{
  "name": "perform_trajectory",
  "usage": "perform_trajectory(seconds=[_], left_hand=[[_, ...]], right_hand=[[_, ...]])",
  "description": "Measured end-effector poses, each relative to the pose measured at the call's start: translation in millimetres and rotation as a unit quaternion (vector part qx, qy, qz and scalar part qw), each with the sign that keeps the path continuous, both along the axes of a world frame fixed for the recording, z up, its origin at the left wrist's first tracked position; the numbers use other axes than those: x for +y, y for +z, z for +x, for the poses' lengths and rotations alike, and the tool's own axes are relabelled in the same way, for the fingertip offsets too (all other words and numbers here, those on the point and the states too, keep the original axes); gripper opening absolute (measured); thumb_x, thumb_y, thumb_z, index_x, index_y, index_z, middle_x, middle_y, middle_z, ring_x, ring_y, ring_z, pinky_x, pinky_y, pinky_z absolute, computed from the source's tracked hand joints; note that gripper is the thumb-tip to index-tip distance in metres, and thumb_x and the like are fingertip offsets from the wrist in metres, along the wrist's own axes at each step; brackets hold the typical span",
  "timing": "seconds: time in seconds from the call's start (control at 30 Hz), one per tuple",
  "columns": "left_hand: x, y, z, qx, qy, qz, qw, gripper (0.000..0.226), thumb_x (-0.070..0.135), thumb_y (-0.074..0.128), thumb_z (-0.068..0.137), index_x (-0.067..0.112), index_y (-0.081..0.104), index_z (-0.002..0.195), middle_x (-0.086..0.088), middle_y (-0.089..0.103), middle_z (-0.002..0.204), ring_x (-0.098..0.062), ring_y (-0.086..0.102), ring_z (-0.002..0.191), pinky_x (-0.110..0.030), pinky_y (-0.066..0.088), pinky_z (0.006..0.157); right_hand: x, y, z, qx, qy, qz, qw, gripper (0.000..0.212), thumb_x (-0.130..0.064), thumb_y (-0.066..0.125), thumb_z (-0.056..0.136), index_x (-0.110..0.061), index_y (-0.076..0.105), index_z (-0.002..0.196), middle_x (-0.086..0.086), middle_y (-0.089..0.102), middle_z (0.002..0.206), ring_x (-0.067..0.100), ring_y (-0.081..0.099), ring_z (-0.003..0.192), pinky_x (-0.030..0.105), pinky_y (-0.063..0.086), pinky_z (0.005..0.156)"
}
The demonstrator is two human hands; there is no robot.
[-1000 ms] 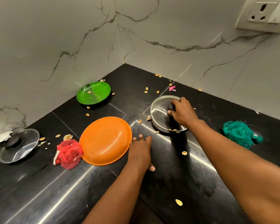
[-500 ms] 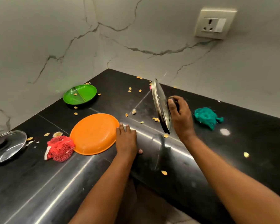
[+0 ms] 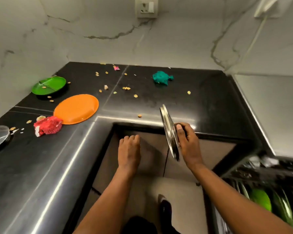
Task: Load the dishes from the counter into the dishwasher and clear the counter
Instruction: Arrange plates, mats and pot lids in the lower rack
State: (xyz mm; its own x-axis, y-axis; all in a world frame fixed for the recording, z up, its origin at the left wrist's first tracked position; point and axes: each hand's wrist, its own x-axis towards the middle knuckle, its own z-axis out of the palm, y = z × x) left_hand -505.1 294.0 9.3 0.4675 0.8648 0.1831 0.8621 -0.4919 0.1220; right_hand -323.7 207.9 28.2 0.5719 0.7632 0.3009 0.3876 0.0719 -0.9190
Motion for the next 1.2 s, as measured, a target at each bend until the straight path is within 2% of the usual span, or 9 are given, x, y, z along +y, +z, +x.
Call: perform_trajectory(seconds=[0.1,0.2,0.37,0.57,0.7,0.8,0.9,1.03,1.2], left_hand=[[-53,-20,-5,0.023,-0.032,-0.026,0.999,0.017,0.007,0.070,0.075,0.018,0.059,0.083,-0.003,0.064,0.080,-0.028,0.058,0.076,-0.038,0.047,0.071],[-97,-41,0,0.047,-0.065,-0.065,0.995,0.010,0.011,0.056,0.089,0.018,0.059,0.096,-0.003,0.064,0.096,-0.024,0.056,0.089,-0.036,0.045,0.082],[-176,-74,50,0.114,-0.138,-0.135,0.975,0.026,0.015,0.049,0.093,0.017,0.055,0.118,-0.005,0.059,0.121,-0.026,0.053,0.111,-0.036,0.041,0.093],[-279,-117,142,0.193,-0.247,-0.194,0.930,0.032,0.023,0.051,0.095,0.016,0.049,0.126,-0.005,0.054,0.129,-0.026,0.048,0.119,-0.035,0.038,0.097],[-349,-152,200,0.222,-0.273,-0.246,0.903,0.041,0.034,0.056,0.094,0.015,0.045,0.129,-0.007,0.051,0.131,-0.026,0.047,0.121,-0.035,0.037,0.099],[-407,-186,244,0.251,-0.270,-0.306,0.878,0.053,0.039,0.060,0.091,0.013,0.041,0.133,-0.010,0.048,0.136,-0.028,0.045,0.124,-0.036,0.037,0.101],[-454,-220,287,0.253,-0.262,-0.360,0.859,0.066,0.042,0.066,0.087,0.013,0.036,0.138,-0.010,0.043,0.140,-0.028,0.043,0.128,-0.037,0.036,0.102],[-490,-274,339,0.233,-0.273,-0.391,0.848,0.078,0.042,0.072,0.082,0.010,0.032,0.141,-0.010,0.038,0.145,-0.029,0.039,0.132,-0.039,0.036,0.104],[-507,-354,385,0.241,-0.281,-0.393,0.842,0.097,0.043,0.076,0.078,0.006,0.020,0.148,-0.014,0.027,0.153,-0.031,0.026,0.141,-0.041,0.030,0.112]], right_hand=[[-76,-28,-7,0.037,-0.037,-0.054,0.997,0.039,-0.049,0.044,0.094,-0.018,0.063,0.109,-0.002,0.066,0.100,0.013,0.061,0.095,0.031,0.049,0.086],[-147,-51,-8,0.065,-0.071,-0.097,0.991,0.024,-0.039,0.048,0.098,-0.022,0.063,0.108,-0.005,0.065,0.101,0.010,0.061,0.098,0.025,0.047,0.087],[-276,-89,10,0.119,-0.163,-0.165,0.965,0.015,-0.028,0.051,0.100,-0.024,0.064,0.106,-0.004,0.066,0.102,0.006,0.060,0.097,0.021,0.045,0.081],[-417,-130,62,0.189,-0.286,-0.212,0.915,0.016,-0.029,0.052,0.099,-0.027,0.064,0.109,-0.002,0.067,0.105,0.011,0.061,0.102,0.030,0.048,0.087],[-503,-160,112,0.206,-0.326,-0.259,0.885,0.038,-0.058,0.045,0.091,-0.031,0.064,0.109,-0.006,0.067,0.104,0.016,0.062,0.100,0.048,0.052,0.086],[-558,-182,164,0.209,-0.344,-0.279,0.872,0.042,-0.062,0.040,0.088,-0.033,0.065,0.105,-0.007,0.067,0.099,0.015,0.062,0.095,0.047,0.053,0.082],[-595,-207,213,0.211,-0.363,-0.311,0.853,0.042,-0.059,0.039,0.092,-0.030,0.065,0.108,-0.003,0.067,0.093,0.018,0.062,0.084,0.039,0.051,0.077],[-617,-258,269,0.199,-0.368,-0.344,0.840,0.028,-0.039,0.040,0.103,-0.021,0.061,0.099,0.009,0.061,0.075,0.014,0.054,0.063,0.026,0.043,0.059],[-613,-340,313,0.170,-0.321,-0.415,0.834,0.039,-0.049,0.032,0.099,-0.022,0.059,0.105,0.006,0.064,0.091,0.027,0.061,0.084,0.047,0.051,0.078]])
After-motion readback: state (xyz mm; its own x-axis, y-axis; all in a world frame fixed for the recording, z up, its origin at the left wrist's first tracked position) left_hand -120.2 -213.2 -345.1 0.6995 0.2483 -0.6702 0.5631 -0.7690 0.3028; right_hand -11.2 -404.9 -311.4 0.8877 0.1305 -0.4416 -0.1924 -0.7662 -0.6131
